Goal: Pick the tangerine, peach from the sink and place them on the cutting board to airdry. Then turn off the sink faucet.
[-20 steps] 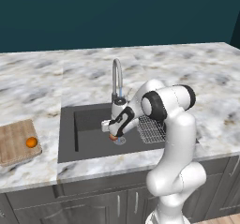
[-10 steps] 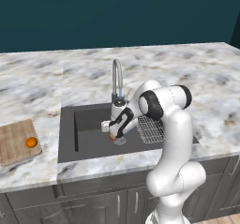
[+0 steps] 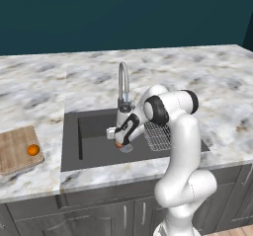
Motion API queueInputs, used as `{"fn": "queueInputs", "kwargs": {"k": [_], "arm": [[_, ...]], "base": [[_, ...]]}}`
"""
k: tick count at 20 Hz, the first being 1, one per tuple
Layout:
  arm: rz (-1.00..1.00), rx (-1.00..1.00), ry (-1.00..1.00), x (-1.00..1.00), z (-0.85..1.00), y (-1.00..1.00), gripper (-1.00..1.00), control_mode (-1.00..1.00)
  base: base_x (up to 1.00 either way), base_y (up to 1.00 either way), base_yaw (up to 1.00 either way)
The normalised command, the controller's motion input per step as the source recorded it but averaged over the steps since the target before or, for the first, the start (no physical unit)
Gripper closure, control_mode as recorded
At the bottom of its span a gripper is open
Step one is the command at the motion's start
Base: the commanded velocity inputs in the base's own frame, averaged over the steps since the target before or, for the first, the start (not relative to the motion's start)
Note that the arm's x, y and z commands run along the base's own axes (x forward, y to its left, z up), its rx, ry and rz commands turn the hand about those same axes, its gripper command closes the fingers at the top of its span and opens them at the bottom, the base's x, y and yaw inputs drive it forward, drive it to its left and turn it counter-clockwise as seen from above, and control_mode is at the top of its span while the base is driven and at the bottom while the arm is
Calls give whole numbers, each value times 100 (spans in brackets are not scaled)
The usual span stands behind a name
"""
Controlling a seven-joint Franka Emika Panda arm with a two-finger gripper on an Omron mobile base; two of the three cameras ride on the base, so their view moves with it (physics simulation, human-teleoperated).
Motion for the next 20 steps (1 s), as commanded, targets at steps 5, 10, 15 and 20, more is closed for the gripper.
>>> {"fn": "queueInputs", "kwargs": {"k": [5,10,15,20], "arm": [[0,0,0,13,-10,0,-100,-100],[0,0,0,12,-8,0,-100,-100],[0,0,0,4,-12,0,-100,-100],[0,0,0,1,-14,0,-100,-100]], "base": [[0,0,0],[0,0,0],[0,0,0],[0,0,0]]}}
